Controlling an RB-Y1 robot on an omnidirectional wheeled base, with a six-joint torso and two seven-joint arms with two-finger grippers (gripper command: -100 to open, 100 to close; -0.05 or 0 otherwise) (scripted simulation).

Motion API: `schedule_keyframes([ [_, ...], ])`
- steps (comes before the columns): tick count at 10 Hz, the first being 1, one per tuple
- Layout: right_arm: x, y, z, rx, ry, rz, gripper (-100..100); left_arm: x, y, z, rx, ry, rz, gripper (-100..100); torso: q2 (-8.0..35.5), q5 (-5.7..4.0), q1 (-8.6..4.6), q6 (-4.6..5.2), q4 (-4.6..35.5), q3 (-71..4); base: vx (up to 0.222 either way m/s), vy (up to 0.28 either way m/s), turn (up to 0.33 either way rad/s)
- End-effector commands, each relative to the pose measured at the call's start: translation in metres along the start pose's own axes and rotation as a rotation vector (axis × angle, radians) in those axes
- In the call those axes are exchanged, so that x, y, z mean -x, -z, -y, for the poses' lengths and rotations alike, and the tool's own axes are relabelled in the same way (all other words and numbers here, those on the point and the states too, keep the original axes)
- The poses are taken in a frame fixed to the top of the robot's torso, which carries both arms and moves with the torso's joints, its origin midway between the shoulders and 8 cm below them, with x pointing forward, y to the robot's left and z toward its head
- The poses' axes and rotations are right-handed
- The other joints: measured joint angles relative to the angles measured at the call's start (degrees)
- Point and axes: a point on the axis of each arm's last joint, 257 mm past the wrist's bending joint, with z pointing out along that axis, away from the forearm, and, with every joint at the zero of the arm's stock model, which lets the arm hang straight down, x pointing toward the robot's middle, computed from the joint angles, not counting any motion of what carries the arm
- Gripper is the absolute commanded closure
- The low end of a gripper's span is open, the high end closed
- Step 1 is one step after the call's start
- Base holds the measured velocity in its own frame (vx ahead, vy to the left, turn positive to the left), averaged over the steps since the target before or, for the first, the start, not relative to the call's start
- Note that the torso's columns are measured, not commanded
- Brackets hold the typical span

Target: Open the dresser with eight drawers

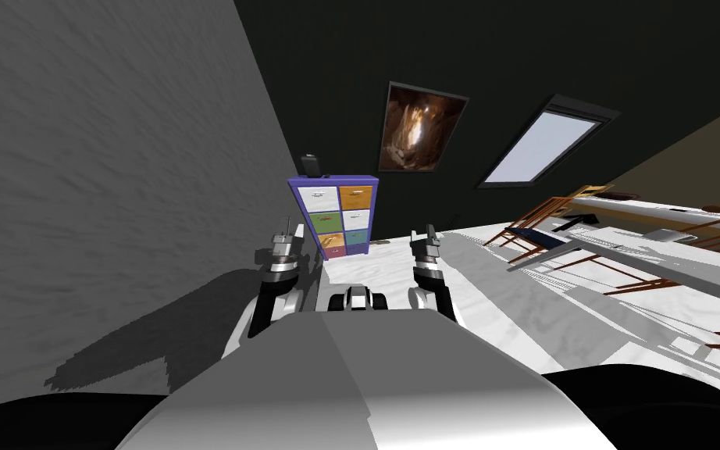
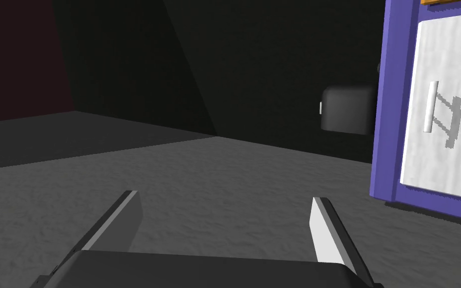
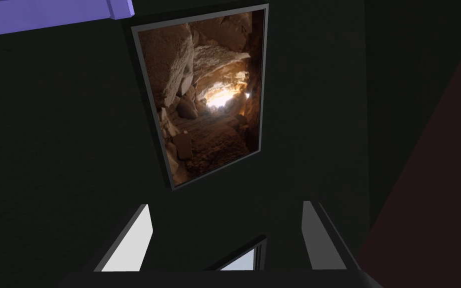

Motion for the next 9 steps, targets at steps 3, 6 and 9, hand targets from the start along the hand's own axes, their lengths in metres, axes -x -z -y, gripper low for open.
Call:
schedule_keyframes([
  [3,0.000,0.000,0.000,0.000,0.000,0.000,0,-0.006,0.009,-0.036,0.053,-0.015,-0.044,-100,0.22,0.04,0.11,0.00,0.12,0.05,0.106,-0.069,0.009],
  [6,0.000,0.000,0.000,0.000,0.000,0.000,0,-0.007,0.017,-0.065,0.096,-0.020,-0.059,-100,0.23,0.03,0.12,0.00,0.12,0.05,0.119,-0.067,0.012],
  [9,0.000,0.000,0.000,0.000,0.000,0.000,0,-0.007,0.026,-0.093,0.139,-0.027,-0.072,-100,0.25,0.02,0.07,0.00,0.12,0.06,0.122,-0.084,0.011],
])
